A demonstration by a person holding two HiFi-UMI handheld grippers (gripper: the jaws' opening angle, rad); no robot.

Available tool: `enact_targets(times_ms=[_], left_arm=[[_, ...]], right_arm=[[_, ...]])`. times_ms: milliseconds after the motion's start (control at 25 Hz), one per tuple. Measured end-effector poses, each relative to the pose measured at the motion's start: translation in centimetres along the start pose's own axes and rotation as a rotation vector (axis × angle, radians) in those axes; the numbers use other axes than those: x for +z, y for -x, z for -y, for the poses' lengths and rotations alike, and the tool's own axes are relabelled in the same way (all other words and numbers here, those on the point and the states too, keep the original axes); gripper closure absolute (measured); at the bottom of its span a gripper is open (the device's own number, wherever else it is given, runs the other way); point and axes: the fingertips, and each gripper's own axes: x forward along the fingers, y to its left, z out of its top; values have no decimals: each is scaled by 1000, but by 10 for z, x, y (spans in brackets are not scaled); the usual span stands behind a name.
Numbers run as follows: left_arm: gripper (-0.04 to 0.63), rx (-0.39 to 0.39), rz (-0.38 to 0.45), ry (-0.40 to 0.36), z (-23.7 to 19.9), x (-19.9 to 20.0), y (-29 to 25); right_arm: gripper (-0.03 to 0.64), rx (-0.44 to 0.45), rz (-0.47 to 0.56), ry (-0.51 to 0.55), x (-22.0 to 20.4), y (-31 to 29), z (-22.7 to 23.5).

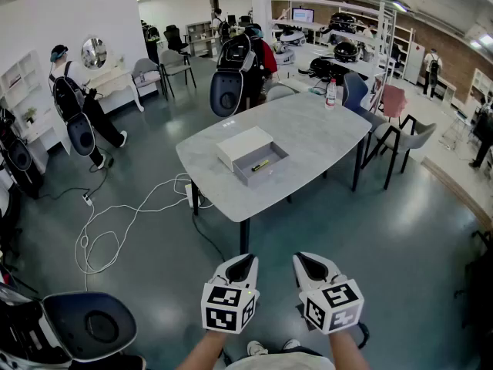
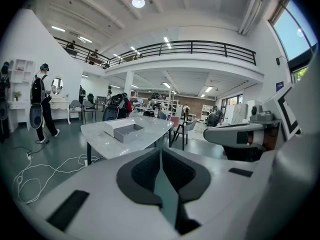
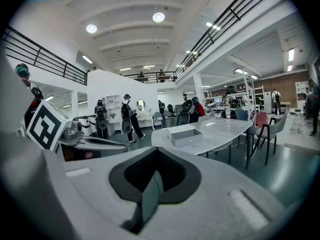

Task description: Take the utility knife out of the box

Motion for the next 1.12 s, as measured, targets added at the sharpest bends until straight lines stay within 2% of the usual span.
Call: enact_targets(times_ms=[560, 1120], left_arm=[[572, -18, -30, -6, 7, 4, -30], [572, 45, -42, 8, -6, 35, -125]], right_arm=[[612, -17, -8, -48, -2, -8, 28], [612, 49, -6, -50, 20, -72, 107]])
